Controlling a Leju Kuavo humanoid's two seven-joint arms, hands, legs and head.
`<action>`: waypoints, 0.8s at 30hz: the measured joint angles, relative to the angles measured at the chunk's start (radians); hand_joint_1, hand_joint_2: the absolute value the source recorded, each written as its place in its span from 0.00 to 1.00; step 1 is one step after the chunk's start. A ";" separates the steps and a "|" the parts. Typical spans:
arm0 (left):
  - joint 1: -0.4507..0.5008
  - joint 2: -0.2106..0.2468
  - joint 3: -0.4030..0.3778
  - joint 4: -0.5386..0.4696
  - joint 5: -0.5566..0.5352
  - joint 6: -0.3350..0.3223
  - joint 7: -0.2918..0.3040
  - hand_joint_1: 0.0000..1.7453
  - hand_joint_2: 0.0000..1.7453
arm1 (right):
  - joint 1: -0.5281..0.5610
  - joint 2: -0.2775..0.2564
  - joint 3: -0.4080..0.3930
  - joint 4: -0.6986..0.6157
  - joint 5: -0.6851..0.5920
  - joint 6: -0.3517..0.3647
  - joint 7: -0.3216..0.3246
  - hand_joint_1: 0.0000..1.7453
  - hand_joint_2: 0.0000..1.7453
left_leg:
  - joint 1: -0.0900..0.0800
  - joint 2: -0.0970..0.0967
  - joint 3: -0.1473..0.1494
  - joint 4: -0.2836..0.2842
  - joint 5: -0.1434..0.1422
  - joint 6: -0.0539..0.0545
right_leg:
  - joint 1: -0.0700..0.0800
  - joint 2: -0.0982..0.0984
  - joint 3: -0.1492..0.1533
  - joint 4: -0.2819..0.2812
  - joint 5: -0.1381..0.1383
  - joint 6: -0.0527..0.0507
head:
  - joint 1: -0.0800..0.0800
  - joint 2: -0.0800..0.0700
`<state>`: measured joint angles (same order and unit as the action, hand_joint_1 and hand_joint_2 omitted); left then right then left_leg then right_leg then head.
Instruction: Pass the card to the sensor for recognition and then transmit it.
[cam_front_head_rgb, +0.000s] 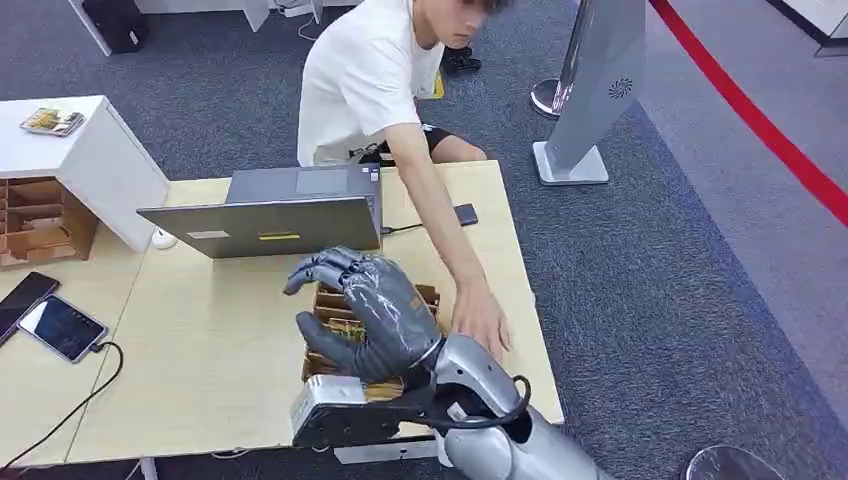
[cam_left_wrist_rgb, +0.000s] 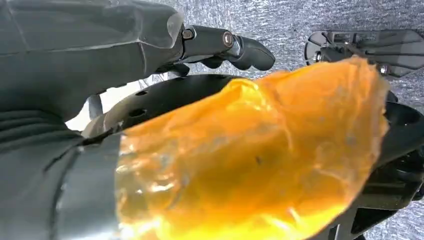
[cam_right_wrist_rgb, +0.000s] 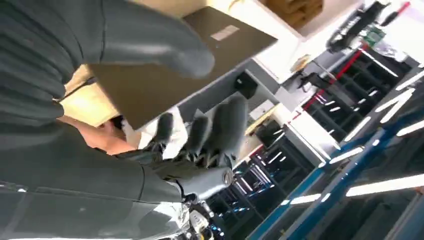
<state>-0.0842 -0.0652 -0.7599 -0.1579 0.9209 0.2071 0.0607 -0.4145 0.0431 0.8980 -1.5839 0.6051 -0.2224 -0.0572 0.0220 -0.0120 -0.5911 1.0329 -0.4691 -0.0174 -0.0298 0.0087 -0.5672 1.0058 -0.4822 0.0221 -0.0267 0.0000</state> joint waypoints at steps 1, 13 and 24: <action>0.000 -0.001 0.003 0.000 0.001 0.001 0.000 0.00 0.00 | 0.005 -0.004 0.002 0.003 0.008 -0.003 0.004 0.73 1.00 | 0.000 0.000 0.000 0.000 0.000 0.000 | 0.000 0.000 0.000 0.000 0.000 0.000 | 0.000 0.000; 0.000 -0.002 0.008 0.000 0.006 0.002 0.003 0.00 0.00 | 0.018 -0.032 0.028 0.037 0.134 -0.017 0.058 0.50 1.00 | 0.000 0.000 0.000 0.000 0.000 0.000 | 0.000 0.000 0.000 0.000 0.000 0.000 | 0.000 0.000; 0.000 -0.002 0.007 0.000 0.005 0.001 0.009 0.00 0.00 | 0.018 -0.039 0.044 0.070 0.176 -0.021 0.077 0.50 1.00 | 0.000 0.000 0.000 0.000 0.000 0.000 | 0.000 0.000 0.000 0.000 0.000 0.000 | 0.000 0.000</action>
<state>-0.0838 -0.0668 -0.7527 -0.1579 0.9258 0.2083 0.0694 -0.3969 0.0046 0.9419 -1.5141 0.7813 -0.2434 0.0198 0.0220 -0.0119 -0.5912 1.0329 -0.4690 -0.0174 -0.0297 0.0088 -0.5673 1.0058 -0.4822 0.0221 -0.0271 0.0000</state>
